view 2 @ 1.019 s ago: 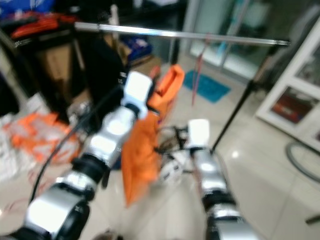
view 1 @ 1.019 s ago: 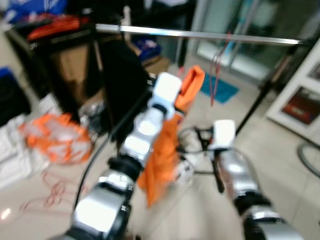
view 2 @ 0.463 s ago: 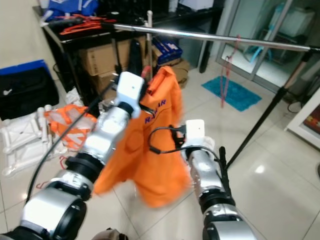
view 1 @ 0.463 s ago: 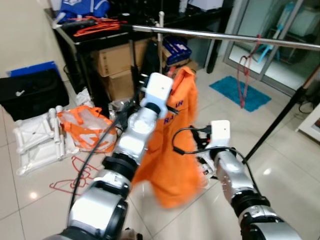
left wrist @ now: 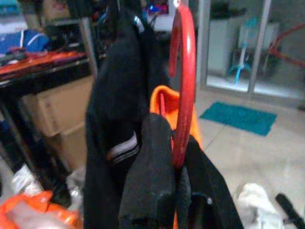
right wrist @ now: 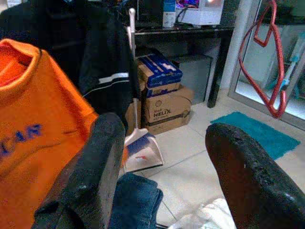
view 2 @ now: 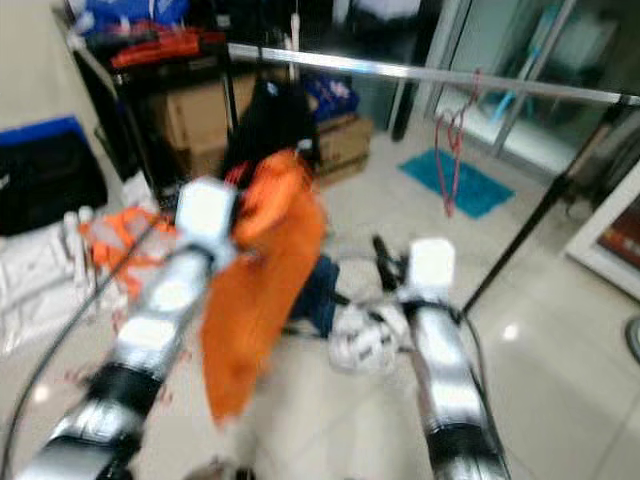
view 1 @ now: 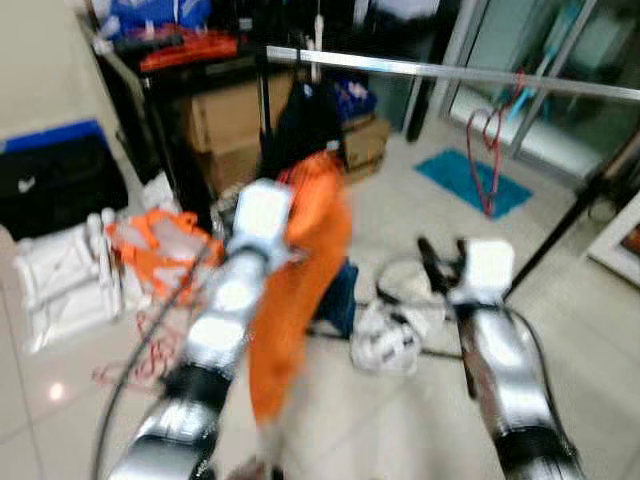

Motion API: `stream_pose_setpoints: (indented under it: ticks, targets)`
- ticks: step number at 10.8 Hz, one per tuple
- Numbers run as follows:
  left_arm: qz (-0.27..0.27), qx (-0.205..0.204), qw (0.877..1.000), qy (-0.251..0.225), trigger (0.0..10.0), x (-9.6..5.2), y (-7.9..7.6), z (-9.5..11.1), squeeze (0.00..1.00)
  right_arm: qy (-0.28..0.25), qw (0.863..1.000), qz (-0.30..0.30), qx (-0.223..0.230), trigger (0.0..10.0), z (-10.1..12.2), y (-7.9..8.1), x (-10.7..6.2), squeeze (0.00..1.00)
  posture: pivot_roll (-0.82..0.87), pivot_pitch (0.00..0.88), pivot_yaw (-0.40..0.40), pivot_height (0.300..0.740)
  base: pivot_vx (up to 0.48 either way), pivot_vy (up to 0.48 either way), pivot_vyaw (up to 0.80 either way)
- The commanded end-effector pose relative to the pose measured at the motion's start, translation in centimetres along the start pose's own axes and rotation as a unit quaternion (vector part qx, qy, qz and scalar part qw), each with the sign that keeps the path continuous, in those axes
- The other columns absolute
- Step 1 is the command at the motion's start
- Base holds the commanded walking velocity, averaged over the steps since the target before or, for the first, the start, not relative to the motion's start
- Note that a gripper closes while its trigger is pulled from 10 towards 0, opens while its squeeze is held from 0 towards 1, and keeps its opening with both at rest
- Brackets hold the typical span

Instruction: Hang hanger

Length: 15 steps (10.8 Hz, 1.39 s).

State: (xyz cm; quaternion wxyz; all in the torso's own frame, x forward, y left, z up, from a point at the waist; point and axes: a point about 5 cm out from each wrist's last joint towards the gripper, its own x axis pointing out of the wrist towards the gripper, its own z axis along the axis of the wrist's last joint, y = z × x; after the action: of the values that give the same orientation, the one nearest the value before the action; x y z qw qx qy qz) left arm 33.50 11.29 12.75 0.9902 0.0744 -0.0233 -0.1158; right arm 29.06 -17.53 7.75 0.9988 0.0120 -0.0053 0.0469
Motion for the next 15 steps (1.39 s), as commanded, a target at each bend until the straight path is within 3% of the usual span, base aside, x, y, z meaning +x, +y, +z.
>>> stream_pose_setpoints:
  ticks: [1, 3, 4, 6, 8, 12, 15]
  targets:
    - [-0.013, 0.010, 0.999, -0.043, 10.0, -1.0, -0.5, 1.7, 0.00, -0.012, 1.000, 0.009, -0.014, 10.0, 0.7, 0.0, -1.3, 0.00, 0.04, 0.000, -0.041, 0.740, 0.000, 0.000, 0.00]
    - [-0.008, 0.038, 0.998, -0.040, 10.0, -4.9, -0.3, 0.2, 0.00, -0.016, 0.998, 0.005, -0.061, 10.0, 0.3, -1.6, -5.7, 0.00, 0.03, 0.000, -0.046, 0.740, 0.000, 0.000, 0.00]
    - [-0.006, 0.025, 0.999, -0.041, 10.0, -5.8, -0.3, 0.1, 0.00, -0.005, 0.997, -0.013, -0.079, 10.0, -0.4, -2.6, -6.8, 0.00, 0.03, 0.000, -0.049, 0.740, 0.000, 0.000, 0.00]
    - [-0.019, 0.010, 0.998, -0.064, 10.0, -5.0, -0.6, 1.3, 0.00, 0.015, 0.998, -0.025, -0.060, 10.0, -1.7, -2.1, -5.9, 0.00, 0.03, 0.000, -0.051, 0.740, 0.129, 0.000, 0.00]
    - [-0.036, 0.020, 0.997, -0.070, 10.0, -4.5, -1.0, 1.9, 0.00, 0.024, 0.998, -0.022, -0.048, 10.0, -2.8, -1.2, -6.0, 0.00, 0.03, 0.000, -0.050, 0.740, 0.433, 0.000, 0.00]
    - [-0.078, 0.031, 0.994, -0.066, 10.0, -3.0, -1.5, 2.5, 0.00, 0.017, 0.998, -0.014, -0.055, 10.0, -2.7, -1.4, -3.9, 0.00, 0.02, 0.000, -0.038, 0.740, 0.461, 0.000, 0.00]
    - [-0.091, 0.031, 0.993, -0.067, 10.0, -2.7, -1.8, 2.7, 0.00, 0.025, 0.998, -0.011, -0.055, 10.0, -3.0, -1.3, -3.1, 0.00, 0.03, 0.000, -0.041, 0.740, 0.461, 0.000, 0.00]
